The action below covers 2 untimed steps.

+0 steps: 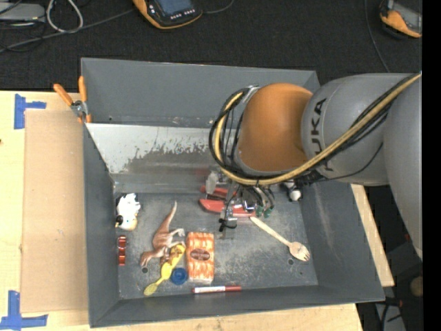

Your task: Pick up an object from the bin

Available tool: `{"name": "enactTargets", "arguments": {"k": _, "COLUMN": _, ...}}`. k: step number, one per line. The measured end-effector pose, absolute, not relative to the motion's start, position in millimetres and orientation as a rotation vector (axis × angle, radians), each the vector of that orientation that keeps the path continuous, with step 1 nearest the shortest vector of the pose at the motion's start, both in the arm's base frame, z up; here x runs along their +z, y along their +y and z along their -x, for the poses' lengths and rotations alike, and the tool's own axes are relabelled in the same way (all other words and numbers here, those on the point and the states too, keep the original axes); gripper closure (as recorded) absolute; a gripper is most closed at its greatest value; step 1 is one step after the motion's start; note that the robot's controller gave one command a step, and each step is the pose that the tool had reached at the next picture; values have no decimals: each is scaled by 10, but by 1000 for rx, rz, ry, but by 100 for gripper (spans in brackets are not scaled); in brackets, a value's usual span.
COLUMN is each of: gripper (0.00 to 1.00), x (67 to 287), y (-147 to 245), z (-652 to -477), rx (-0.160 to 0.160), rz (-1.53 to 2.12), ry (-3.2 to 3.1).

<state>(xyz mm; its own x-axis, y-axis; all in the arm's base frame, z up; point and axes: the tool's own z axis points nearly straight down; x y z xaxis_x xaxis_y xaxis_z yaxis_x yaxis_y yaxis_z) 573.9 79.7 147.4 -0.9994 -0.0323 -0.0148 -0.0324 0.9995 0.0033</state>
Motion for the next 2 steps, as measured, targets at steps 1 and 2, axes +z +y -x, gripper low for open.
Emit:
{"name": "enactTargets", "arguments": {"k": 1, "gripper": 0, "x": 1226, "y": 741, "z": -5466, "rx": 9, "rz": 9, "ry": 3127}}
{"name": "enactTargets", "arguments": {"k": 2, "gripper": 0, "x": 1072, "y": 643, "z": -5088, "rx": 3, "rz": 321, "ry": 3112}}
